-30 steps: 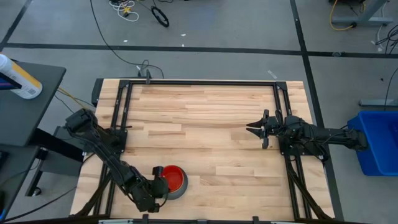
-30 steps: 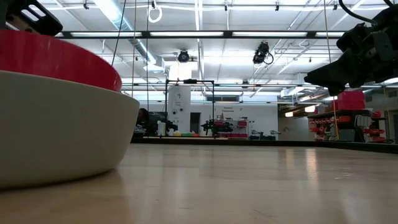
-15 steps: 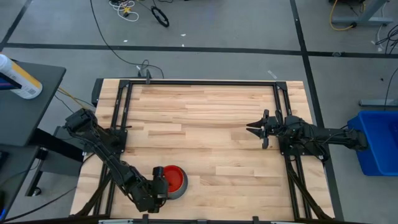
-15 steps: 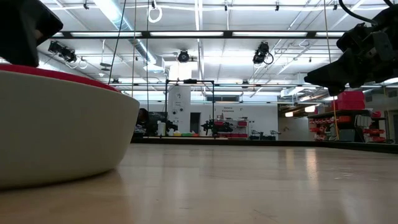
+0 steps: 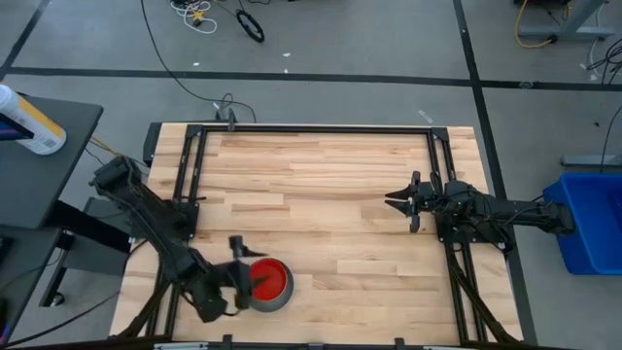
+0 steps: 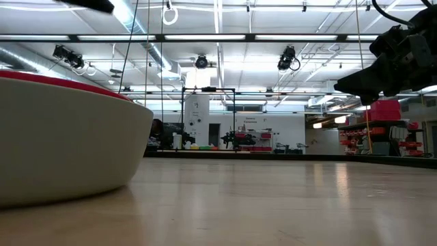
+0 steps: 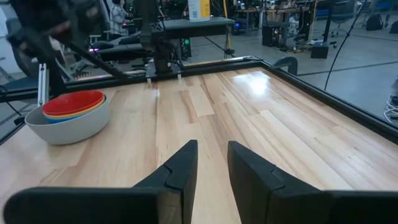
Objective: Nest bowls inside each other
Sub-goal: Return to Home Position
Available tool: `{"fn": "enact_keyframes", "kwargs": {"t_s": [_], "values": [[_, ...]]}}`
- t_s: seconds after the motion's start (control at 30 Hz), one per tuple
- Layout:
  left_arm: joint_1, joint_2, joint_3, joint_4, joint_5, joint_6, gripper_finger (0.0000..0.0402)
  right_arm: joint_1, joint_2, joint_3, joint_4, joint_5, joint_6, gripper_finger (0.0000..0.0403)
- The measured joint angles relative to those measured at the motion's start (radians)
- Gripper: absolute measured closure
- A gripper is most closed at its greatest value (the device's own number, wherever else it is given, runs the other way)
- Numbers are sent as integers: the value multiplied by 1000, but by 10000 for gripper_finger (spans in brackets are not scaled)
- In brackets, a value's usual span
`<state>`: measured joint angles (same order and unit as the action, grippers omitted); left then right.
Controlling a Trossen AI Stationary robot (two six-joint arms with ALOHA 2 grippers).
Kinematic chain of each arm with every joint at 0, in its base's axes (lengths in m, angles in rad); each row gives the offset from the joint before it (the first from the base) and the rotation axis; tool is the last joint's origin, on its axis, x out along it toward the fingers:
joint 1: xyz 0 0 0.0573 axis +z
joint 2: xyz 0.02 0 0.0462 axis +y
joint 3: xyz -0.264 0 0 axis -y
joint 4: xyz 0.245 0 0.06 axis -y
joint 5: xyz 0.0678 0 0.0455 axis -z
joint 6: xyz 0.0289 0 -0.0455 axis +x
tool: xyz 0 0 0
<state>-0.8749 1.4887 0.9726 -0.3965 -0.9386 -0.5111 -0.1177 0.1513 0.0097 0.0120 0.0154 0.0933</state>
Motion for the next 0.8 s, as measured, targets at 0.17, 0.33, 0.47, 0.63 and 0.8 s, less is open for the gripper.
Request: {"fn": "enact_keyframes", "kwargs": {"t_s": [0.17, 0.33, 0.47, 0.63, 0.8], "values": [[-76, -149, -1, -114, -93, -22, 147, 0, 0, 0, 0, 0, 0, 308], [-194, -306, -81, -92, -131, 4, 152, 0, 0, 0, 0, 0, 0, 308], [-269, -428, -220, 38, -192, 5, 152, 0, 0, 0, 0, 0, 0, 307], [-307, -574, -426, 324, -186, 108, 152, 0, 0, 0, 0, 0, 0, 308], [-331, -694, -539, 372, -145, 201, 152, 0, 0, 0, 0, 0, 0, 307]]}}
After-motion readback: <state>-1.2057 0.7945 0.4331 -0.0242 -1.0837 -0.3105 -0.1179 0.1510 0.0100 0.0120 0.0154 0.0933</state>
